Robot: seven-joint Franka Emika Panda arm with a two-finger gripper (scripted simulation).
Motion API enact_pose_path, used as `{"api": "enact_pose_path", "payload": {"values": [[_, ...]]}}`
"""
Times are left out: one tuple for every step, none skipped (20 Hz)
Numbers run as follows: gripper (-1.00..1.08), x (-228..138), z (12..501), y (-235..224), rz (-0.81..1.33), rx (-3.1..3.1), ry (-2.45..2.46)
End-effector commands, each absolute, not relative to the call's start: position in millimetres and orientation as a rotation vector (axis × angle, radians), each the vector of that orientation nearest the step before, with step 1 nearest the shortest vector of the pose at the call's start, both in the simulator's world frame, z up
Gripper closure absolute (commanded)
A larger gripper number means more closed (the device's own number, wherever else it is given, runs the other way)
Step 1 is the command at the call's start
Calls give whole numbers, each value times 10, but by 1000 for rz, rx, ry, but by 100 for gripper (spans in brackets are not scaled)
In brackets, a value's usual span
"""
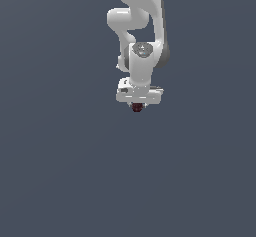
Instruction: Pick up the object and move it to a goal position.
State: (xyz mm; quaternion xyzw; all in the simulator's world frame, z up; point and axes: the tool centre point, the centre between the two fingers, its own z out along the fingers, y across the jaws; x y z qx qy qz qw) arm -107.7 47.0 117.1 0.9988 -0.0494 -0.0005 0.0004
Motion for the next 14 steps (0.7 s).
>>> {"api": "enact_pose_path", "payload": {"values": [[108, -1095, 1411, 600, 0, 3136, -155], [108, -1103, 1512, 656, 0, 3136, -155], [108, -1111, 1615, 713, 1, 3136, -155], [108, -1118, 1717, 769, 1, 3136, -155], [108, -1126, 1818, 825, 1, 3136, -155], [108, -1133, 1918, 881, 1, 3135, -155], [108, -1141, 2018, 936, 1, 3135, -155], [108, -1147, 2117, 990, 1, 3135, -155], [108, -1154, 2215, 1044, 1, 3135, -155], [108, -1161, 2313, 1098, 1, 3135, -155], [108, -1167, 2411, 1153, 1, 3135, -155], [108, -1174, 2509, 1207, 1, 3135, -155], [108, -1180, 2607, 1261, 1, 3135, -155], [108, -1186, 2704, 1315, 1, 3135, -155]]}}
